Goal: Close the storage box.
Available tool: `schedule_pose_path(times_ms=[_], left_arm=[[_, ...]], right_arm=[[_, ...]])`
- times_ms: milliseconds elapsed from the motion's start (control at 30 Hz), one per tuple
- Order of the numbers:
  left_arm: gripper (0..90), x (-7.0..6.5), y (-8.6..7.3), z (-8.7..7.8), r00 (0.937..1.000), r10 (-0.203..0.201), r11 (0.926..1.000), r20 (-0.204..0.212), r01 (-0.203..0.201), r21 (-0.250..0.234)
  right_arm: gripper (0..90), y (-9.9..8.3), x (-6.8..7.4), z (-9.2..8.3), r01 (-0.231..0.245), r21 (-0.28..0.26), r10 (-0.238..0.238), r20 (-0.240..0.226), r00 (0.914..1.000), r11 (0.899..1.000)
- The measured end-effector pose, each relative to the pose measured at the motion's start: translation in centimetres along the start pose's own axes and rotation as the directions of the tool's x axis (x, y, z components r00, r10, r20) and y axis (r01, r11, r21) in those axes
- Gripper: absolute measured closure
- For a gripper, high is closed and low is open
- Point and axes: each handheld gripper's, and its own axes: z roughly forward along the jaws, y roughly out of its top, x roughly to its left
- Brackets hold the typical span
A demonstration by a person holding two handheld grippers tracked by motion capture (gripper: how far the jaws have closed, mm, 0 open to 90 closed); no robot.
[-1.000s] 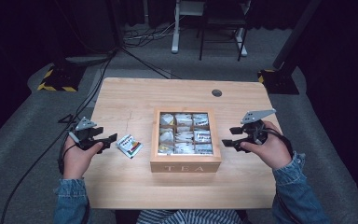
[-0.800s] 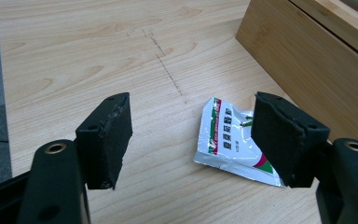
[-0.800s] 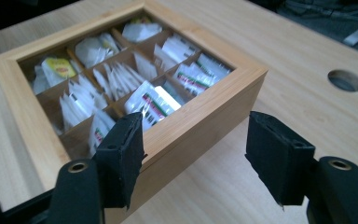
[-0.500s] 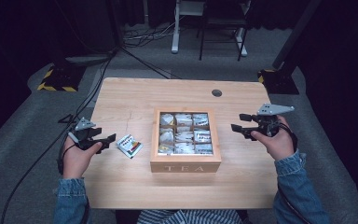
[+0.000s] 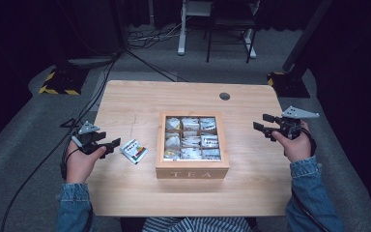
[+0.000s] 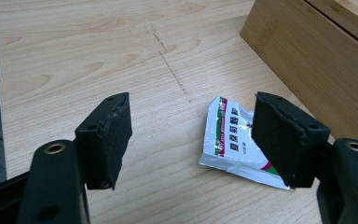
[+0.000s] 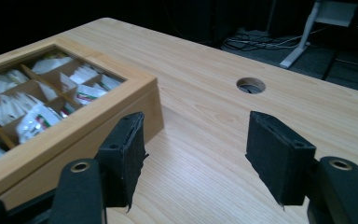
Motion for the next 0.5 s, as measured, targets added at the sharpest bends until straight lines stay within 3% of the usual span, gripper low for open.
schedule_pose_path(times_ms=[200, 500], left_arm=[[29.7, 0.1, -0.1, 0.3, 1.0000, -0.003, 1.0000, -0.001, 0.003, 0.006], [29.7, 0.5, -0.3, 0.7, 0.9999, -0.014, 0.9998, 0.003, 0.014, 0.015]], right_arm=[[37.4, -1.8, -2.0, 0.2, -0.035, 0.007, 0.035, 0.050, 0.9981, 0.999], [36.7, -3.6, -3.5, 0.9, -0.040, 0.036, 0.037, 0.090, 0.9953, 0.999]])
